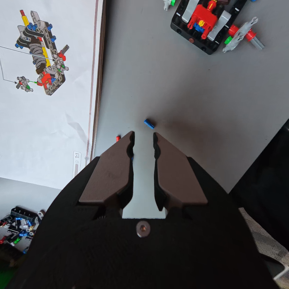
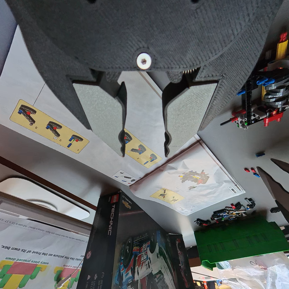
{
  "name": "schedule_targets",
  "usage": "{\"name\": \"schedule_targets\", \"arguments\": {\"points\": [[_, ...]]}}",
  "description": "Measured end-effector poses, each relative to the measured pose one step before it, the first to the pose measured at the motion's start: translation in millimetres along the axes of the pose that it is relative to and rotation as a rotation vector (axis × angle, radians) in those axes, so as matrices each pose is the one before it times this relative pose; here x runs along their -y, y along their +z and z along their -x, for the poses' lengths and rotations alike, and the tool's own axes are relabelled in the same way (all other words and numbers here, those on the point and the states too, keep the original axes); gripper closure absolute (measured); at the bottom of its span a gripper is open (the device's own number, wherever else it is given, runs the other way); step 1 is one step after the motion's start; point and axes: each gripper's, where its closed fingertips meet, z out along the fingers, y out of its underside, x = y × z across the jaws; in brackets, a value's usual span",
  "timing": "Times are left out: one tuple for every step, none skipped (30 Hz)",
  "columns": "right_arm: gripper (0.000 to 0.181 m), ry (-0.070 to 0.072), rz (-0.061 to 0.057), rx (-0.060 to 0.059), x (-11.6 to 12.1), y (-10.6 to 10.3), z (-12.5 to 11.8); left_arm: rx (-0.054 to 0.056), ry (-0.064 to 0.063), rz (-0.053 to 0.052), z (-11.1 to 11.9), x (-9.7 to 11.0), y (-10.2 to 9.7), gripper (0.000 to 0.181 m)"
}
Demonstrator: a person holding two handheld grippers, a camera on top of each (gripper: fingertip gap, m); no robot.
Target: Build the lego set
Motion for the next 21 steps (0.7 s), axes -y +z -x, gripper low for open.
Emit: {"name": "schedule_targets", "arguments": {"points": [[0.134,-0.0008,0.0001,-0.0013,-0.05,-0.09,-0.19,0.0087,-0.0031,-0.0073,2.61,-1.07,-3.73,0.160],[0.134,-0.0005,-0.0006,-0.0016,0.11,-0.20,-0.25,0.0131,-0.0083,-0.0089,3.85,-1.35,-4.60,0.160],[0.134,0.0004,-0.0011,-0.0009,0.16,-0.25,-0.26,0.0176,-0.0143,-0.0163,5.51,-0.99,-5.84,0.161],[0.134,0.0012,-0.0015,0.0001,0.22,-0.23,-0.07,0.0165,-0.0213,-0.0226,6.30,-0.74,-6.75,0.162],[0.134,0.0011,-0.0017,0.0007,0.18,-0.10,-0.06,0.0173,-0.0288,-0.0233,7.59,-1.02,-7.07,0.162],[0.134,0.0008,-0.0008,0.0006,0.14,0.10,0.00,0.0217,-0.0349,-0.0212,9.00,-1.93,-6.87,0.163],[0.134,0.0009,0.0009,0.0013,-0.22,0.25,0.10,0.0208,-0.0397,-0.0192,9.02,-2.40,-6.31,0.163],[0.134,0.0002,0.0021,0.0012,-0.28,0.22,0.22,0.0071,-0.0380,-0.0162,6.54,-2.64,-5.00,0.163],[0.134,-0.0010,0.0010,0.0000,-0.28,0.21,0.13,0.0031,-0.0290,-0.0186,4.84,-1.99,-4.17,0.163],[0.134,-0.0008,0.0005,-0.0003,-0.11,0.17,0.02,0.0034,-0.0223,-0.0244,3.78,-0.72,-3.08,0.165],[0.134,0.0001,0.0007,0.0004,-0.15,0.11,0.10,-0.0054,-0.0216,-0.0249,1.71,0.05,-1.94,0.167],[0.134,0.0006,0.0003,-0.0001,-0.11,0.09,-0.02,-0.0118,-0.0192,-0.0200,-0.05,-0.04,-0.59,0.167],[0.134,0.0012,-0.0006,-0.0004,-0.06,-0.14,-0.21,-0.0096,-0.0156,-0.0186,-0.43,-0.01,0.46,0.166],[0.134,0.0018,-0.0014,-0.0007,0.10,-0.25,-0.24,-0.0173,-0.0109,-0.0158,-2.43,0.03,1.24,0.166],[0.134,0.0019,-0.0024,-0.0007,0.28,-0.38,-0.37,-0.0304,-0.0062,-0.0090,-5.50,-0.80,2.22,0.165],[0.134,0.0025,-0.0028,-0.0008,0.21,-0.45,-0.39,-0.0342,-0.0016,-0.0057,-7.42,-0.62,2.77,0.164],[0.134,0.0040,-0.0025,0.0003,0.15,-0.28,-0.44,-0.0320,0.0018,-0.0056,-9.08,0.66,3.70,0.162],[0.134,0.0047,-0.0019,0.0021,0.26,-0.14,-0.36,-0.0397,0.0061,-0.0112,-12.72,2.82,5.51,0.163],[0.134,0.0040,-0.0012,0.0014,0.12,0.01,-0.37,-0.0509,0.0111,-0.0167,-16.73,3.77,8.25,0.162],[0.133,0.0034,-0.0005,0.0012,0.02,0.00,-0.36,-0.0401,0.0168,0.0047,-15.86,0.55,10.54,0.161],[0.133,0.0023,0.0001,0.0012,0.06,0.07,-0.16,-0.0052,0.0213,0.0241,-9.76,-2.27,11.42,0.159]]}}
